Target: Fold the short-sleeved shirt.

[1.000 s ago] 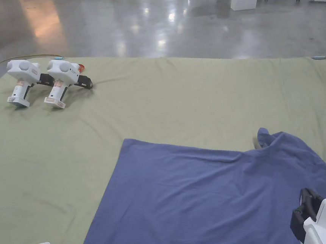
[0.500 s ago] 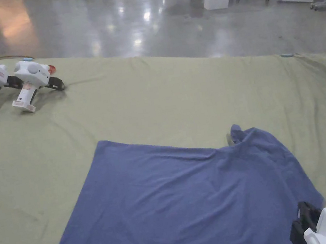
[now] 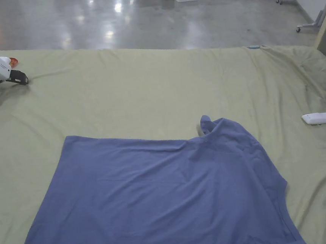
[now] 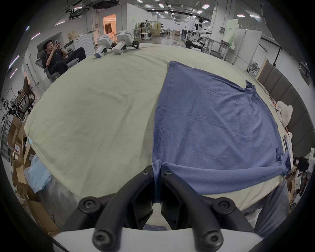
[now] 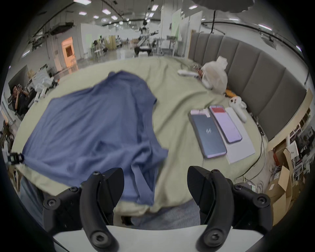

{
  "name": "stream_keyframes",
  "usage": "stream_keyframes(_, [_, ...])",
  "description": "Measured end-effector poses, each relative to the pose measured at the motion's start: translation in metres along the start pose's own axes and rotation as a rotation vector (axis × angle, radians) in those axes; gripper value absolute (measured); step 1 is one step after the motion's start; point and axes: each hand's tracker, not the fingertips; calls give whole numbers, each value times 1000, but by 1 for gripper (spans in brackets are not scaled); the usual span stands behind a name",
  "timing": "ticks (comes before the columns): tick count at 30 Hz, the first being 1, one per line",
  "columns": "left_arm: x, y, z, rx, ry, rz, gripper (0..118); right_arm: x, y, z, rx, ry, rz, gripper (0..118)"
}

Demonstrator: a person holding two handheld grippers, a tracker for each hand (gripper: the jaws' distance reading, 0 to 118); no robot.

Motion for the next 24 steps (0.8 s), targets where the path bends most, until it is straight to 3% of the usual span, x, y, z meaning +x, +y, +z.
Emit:
stream_keyframes(8, [6, -1, -3, -5, 23, -9, 4, -19, -15, -46, -157, 59, 20, 72])
stream_keyframes(10, [5, -2, -3, -5, 21, -9, 4, -21, -14, -53, -181, 74, 12, 54])
stream_keyframes(12, [4, -3, -4, -5, 19, -4, 4, -22, -11, -51, -175, 61, 30, 48])
stream_keyframes(14, [2, -5, -4, -2, 11, 1, 4, -24, -9, -50, -171, 40, 73, 21])
stream_keyframes(15, [1, -5, -4, -2, 4, 4, 4, -23, -9, -48, -167, 21, 86, 15])
stream_keyframes(19, [-2, -8, -3, -10, -13, 9, 4, -16, -4, -34, -174, 49, 73, 7])
stream_keyframes(21, [-3, -9, 0, -15, -31, 14, 4, -18, -1, -26, -171, 25, 127, 6])
stream_keyframes(24, [-2, -11, 7, -14, -41, 16, 4, -18, 2, -16, -173, 20, 138, 6])
